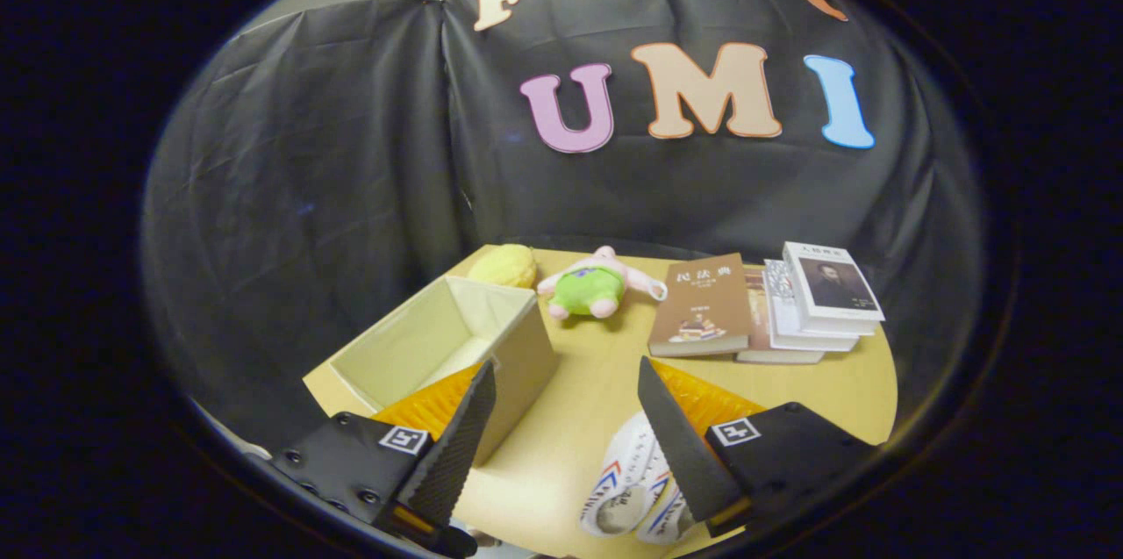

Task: Open the storage box then place both shoes into the box .Put the left shoe in first, then the right shoe, with the right side of both shoes facing outward in a uniform manner.

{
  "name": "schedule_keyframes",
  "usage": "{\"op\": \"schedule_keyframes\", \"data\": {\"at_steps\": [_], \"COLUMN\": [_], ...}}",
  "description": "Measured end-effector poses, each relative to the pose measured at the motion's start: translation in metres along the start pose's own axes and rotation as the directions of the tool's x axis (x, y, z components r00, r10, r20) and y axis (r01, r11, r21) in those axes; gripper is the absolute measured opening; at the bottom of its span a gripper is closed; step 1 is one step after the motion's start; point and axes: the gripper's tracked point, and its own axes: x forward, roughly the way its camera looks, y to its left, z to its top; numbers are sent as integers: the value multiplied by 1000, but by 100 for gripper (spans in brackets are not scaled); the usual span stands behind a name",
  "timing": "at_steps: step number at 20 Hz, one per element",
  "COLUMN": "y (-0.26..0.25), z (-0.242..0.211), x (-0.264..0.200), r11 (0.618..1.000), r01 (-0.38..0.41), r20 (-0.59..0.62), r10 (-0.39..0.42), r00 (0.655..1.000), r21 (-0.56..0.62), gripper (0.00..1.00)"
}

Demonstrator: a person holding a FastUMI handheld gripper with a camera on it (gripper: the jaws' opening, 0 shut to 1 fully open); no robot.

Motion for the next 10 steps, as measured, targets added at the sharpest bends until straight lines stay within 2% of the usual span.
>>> {"op": "schedule_keyframes", "data": {"at_steps": [4,10], "y": [-25,-37], "z": [-55,-130], "x": [-5,7], "r11": [1000,1000], "r01": [13,14], "r20": [-110,-274], "r10": [-14,-11], "r00": [994,962], "r21": [-12,7], "gripper": [98,91]}}
